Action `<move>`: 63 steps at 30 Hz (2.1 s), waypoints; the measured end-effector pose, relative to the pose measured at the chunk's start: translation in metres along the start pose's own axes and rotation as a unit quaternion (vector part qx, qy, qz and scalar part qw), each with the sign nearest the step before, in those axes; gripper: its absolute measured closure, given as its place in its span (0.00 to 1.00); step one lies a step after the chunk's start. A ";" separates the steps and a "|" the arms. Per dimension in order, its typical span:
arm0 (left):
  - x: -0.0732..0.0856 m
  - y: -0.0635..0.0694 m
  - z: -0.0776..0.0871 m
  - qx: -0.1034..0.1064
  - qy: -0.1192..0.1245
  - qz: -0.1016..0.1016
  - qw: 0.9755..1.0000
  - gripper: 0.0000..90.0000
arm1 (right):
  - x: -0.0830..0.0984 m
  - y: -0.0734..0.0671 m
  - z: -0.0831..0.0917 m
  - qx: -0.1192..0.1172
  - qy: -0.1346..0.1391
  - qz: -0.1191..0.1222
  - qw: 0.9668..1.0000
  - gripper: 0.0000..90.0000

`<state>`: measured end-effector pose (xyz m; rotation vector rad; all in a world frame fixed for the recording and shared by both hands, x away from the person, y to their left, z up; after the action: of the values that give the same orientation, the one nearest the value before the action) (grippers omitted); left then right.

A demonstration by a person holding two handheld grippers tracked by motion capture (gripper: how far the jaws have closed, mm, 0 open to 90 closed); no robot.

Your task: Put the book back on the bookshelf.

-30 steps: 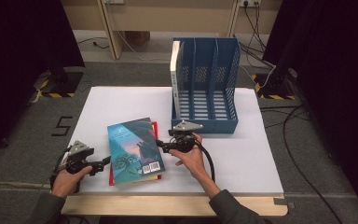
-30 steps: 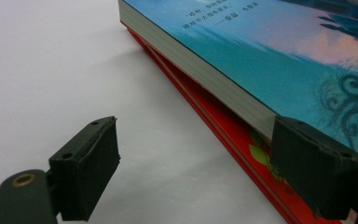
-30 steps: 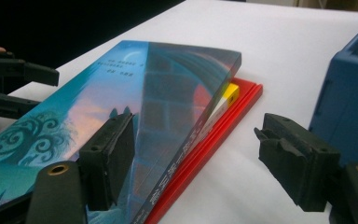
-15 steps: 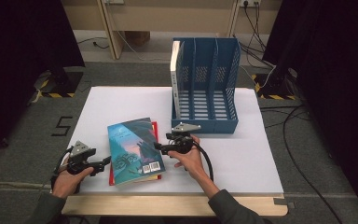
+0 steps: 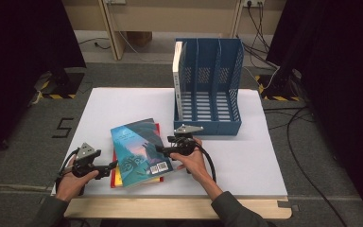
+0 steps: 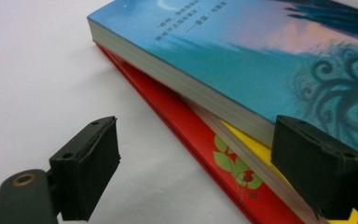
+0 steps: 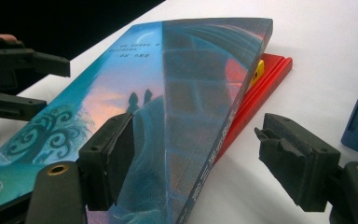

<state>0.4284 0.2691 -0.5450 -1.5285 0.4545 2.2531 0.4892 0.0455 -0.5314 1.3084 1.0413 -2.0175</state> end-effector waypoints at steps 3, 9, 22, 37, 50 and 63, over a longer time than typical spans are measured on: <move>0.003 -0.002 -0.001 -0.001 -0.008 0.000 1.000 0.16 | 0.001 0.001 -0.001 -0.002 -0.002 0.000 1.000 0.30; 0.010 -0.007 -0.004 -0.010 -0.025 -0.009 1.000 0.17 | 0.006 0.001 -0.005 -0.007 -0.011 -0.009 1.000 0.29; 0.004 -0.004 -0.003 -0.012 -0.005 -0.001 1.000 0.18 | 0.013 0.001 -0.016 -0.028 -0.017 -0.055 0.998 0.28; 0.003 -0.001 -0.001 0.004 -0.008 0.011 1.000 0.20 | 0.017 -0.007 -0.026 -0.043 -0.024 -0.089 0.995 0.29; 0.005 -0.002 -0.001 0.015 -0.005 0.009 1.000 0.18 | -0.002 -0.015 -0.019 -0.036 -0.014 -0.018 0.999 0.40; 0.002 0.000 0.000 0.013 0.005 -0.031 0.999 0.20 | -0.021 -0.033 -0.023 -0.064 -0.013 -0.036 0.997 0.47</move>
<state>0.4276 0.2691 -0.5471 -1.5192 0.4311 2.1851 0.4847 0.0831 -0.5075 1.1911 1.1998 -1.9801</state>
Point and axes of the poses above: each handheld gripper's, and its own axes: z roughly backward along the jaws, x roughly out of its underside, y roughly to its right, the point moved 10 cm from there along -z, roughly forward along the jaws, and after that the axes turned 15 degrees about y, right-handed, at the moved point
